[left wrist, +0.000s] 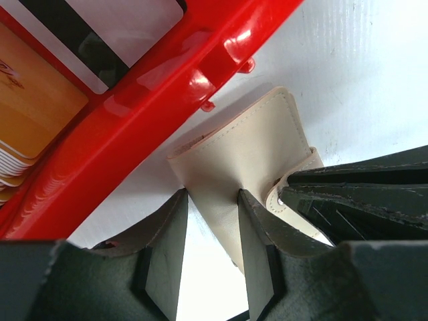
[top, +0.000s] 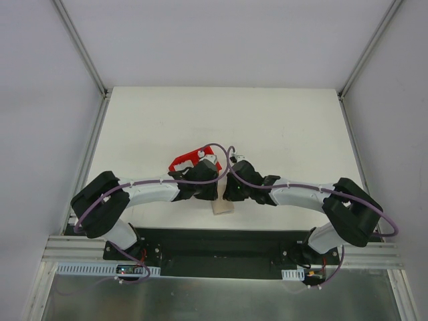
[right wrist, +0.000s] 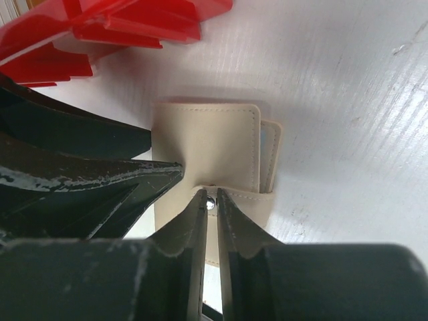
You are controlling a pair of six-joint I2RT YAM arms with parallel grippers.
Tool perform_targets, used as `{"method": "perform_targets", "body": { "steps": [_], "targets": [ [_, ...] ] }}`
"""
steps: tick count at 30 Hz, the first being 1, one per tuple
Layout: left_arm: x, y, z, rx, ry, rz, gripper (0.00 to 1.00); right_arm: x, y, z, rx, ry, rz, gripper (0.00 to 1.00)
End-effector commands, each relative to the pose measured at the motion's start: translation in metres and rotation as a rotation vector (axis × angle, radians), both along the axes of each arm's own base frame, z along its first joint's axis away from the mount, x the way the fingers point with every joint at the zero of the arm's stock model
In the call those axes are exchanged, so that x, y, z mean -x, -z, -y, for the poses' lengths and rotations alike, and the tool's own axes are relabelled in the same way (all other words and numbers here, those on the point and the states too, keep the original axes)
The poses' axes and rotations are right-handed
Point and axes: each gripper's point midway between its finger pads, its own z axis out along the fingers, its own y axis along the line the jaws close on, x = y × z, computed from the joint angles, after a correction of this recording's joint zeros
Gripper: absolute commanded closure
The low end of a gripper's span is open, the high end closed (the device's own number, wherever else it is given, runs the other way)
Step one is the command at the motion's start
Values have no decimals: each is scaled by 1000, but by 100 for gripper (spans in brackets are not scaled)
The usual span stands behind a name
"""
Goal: Put the credit cards into the card holder
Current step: Close the card holder at the center of the board.
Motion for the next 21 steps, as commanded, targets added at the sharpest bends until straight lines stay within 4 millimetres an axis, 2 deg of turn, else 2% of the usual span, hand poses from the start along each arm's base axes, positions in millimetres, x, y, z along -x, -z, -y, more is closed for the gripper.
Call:
{"method": "perform_targets", "body": {
  "steps": [1,9,12,16,21],
  "targets": [
    [7,-1,5,8,30,-7,66,-10,-4,4,42,25,32,87],
    [7,-1,6,11,35,-6,66,-10,12,9,86,33,6,88],
    [6,-1,6,9,30,-4,66,-11,7,8,71,25,16,87],
    [4,-4,6,11,17,7,65,-15,-14,5,30,18,64,85],
    [-7,-17,14,26,35,49,62,-14,-16,5,20,13,59,85]
  ]
}}
